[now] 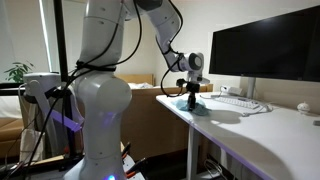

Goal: Wipe the desk with the white towel

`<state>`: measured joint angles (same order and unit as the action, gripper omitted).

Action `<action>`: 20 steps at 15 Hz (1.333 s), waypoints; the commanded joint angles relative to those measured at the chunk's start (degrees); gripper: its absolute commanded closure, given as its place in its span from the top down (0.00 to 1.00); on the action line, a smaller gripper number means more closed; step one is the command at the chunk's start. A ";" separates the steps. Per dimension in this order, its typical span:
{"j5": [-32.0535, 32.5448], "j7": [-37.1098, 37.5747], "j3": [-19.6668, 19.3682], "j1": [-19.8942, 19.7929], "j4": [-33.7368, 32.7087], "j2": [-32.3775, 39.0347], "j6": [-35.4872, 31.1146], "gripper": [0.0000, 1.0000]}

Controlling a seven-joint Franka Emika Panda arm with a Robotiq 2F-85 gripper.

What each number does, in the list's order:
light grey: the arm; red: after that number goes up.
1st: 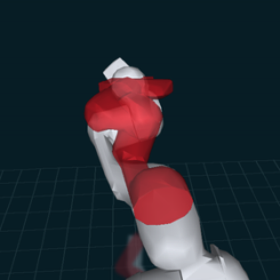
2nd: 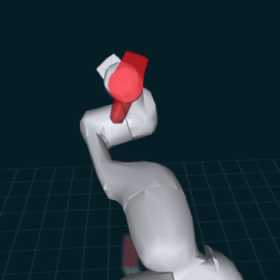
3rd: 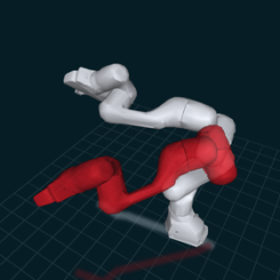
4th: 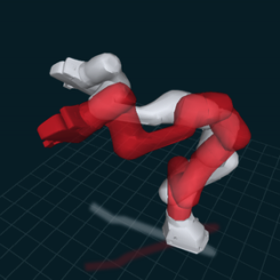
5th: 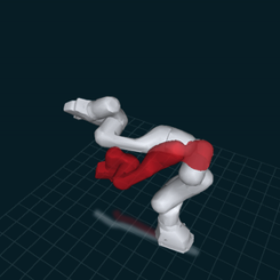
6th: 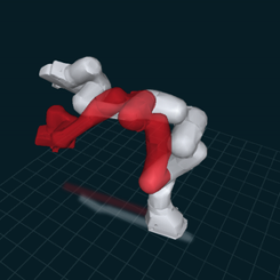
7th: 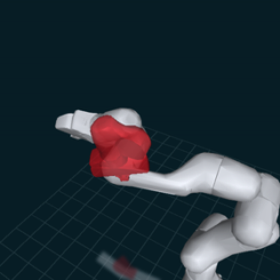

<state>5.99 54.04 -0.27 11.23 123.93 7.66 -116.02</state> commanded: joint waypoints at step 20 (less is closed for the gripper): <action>5.98 -9.07 -18.05 -25.62 1.88 -3.20 0.27 0.07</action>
<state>12.12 47.34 -17.40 -12.35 126.19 5.43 -116.05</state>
